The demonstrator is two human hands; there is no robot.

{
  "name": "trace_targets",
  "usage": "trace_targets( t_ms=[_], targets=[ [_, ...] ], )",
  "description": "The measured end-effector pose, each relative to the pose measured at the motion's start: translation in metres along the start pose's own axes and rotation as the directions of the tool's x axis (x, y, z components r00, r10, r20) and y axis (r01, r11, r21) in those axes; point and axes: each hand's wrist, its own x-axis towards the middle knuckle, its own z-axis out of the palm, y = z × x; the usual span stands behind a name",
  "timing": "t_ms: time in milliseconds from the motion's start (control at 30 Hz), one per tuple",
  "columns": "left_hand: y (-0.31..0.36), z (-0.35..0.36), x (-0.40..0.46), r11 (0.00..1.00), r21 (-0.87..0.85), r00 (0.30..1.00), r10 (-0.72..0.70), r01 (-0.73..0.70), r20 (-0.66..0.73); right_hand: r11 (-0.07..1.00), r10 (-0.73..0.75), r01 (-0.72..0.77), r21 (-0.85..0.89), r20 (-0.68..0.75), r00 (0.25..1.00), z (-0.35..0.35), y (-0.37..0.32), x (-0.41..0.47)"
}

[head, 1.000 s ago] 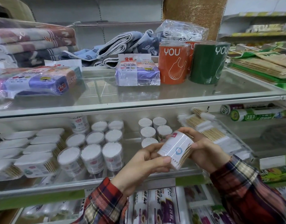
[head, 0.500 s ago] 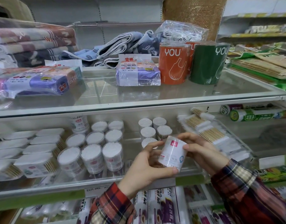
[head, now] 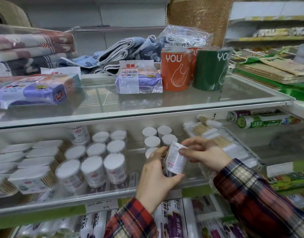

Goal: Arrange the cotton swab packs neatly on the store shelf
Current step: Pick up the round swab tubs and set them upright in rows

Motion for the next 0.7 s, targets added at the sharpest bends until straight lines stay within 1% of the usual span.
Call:
trace_targets(
  t_ms=[233,500,533,633,700],
  targets=[
    [0.0,-0.002,0.001,1.0,0.009,0.999,0.014,-0.014,0.048,1.0,0.008,-0.008,-0.015,0.016,1.0,-0.003,-0.002,-0.001],
    [-0.002,-0.001,0.003,1.0,0.0,0.996,-0.017,0.017,0.082,0.999,-0.002,0.004,-0.038,0.033,0.999,-0.007,-0.001,0.001],
    [-0.002,-0.003,0.004,0.999,-0.03,0.996,-0.022,0.025,0.088,0.999,-0.011,0.012,-0.04,0.042,0.999,-0.008,-0.002,0.002],
    [0.003,-0.013,0.013,0.972,-0.21,0.988,-0.074,0.102,0.137,0.997,-0.048,0.052,-0.059,0.062,0.997,-0.015,-0.006,0.007],
    [0.01,-0.021,0.024,0.952,-0.266,0.984,-0.12,0.153,0.134,0.994,-0.074,0.079,-0.074,0.067,0.995,-0.019,-0.011,0.011]
  ],
)
